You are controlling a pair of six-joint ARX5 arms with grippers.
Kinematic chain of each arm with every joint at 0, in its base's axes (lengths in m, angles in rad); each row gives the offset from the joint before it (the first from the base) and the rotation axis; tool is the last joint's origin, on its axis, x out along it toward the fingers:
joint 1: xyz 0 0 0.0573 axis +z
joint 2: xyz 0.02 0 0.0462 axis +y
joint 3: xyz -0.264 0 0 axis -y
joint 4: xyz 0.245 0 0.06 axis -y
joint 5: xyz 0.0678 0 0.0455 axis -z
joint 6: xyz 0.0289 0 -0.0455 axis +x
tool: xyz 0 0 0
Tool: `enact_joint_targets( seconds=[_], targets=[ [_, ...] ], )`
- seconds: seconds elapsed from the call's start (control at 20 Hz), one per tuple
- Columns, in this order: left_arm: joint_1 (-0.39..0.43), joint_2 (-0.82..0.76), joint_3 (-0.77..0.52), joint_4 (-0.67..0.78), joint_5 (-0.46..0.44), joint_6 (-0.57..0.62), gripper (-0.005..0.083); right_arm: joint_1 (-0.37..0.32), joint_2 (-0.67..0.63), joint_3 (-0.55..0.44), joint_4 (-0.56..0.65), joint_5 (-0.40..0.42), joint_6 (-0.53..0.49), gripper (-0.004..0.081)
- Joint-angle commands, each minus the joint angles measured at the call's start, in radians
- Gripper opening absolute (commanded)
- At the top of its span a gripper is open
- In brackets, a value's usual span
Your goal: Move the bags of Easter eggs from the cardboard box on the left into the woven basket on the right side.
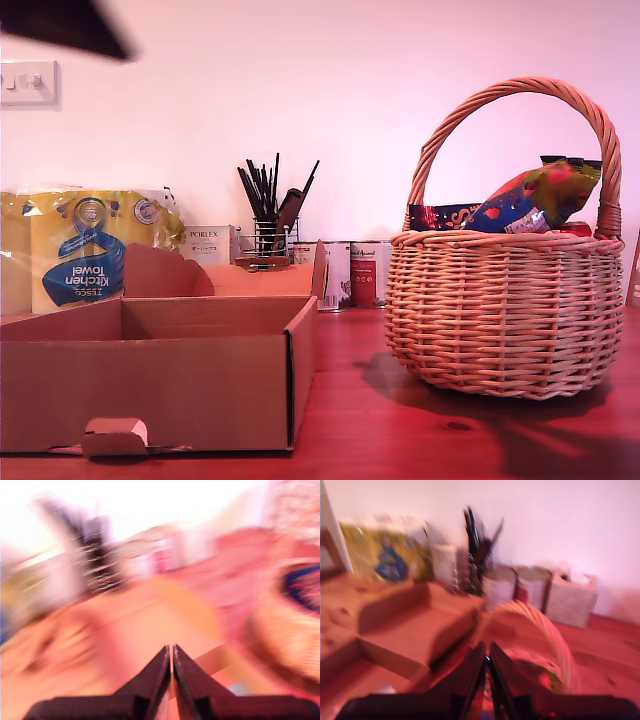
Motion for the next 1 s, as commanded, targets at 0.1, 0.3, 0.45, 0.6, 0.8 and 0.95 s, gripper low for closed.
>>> enact_joint_targets(
  seconds=[0.1,0.3,0.45,0.6,0.8,0.95],
  targets=[
    [0.082,-0.164,-0.082,-0.042,0.000,-0.016,-0.0024,-0.070,-0.089,0.000,-0.054,-0.063,-0.023,-0.0013],
    [0.158,-0.286,-0.122,-0.130,0.024,-0.036,-0.0024,-0.109,-0.187,0.000,-0.121,-0.144,-0.059,-0.0013],
    [0.159,-0.316,-0.122,-0.145,0.034,-0.034,-0.0024,-0.109,-0.219,0.002,-0.173,-0.167,-0.020,-0.0013],
    [0.159,-0.315,-0.122,-0.163,0.034,-0.031,-0.0024,-0.109,-0.218,0.002,-0.274,-0.161,-0.026,-0.0013],
    [0.159,-0.301,-0.122,-0.192,0.034,-0.031,-0.0024,-0.109,-0.202,0.002,-0.372,-0.150,-0.026,-0.0013],
    [0.159,-0.294,-0.122,-0.224,0.034,-0.031,-0.0024,-0.109,-0.192,0.002,-0.423,-0.149,-0.026,-0.0013]
  ],
)
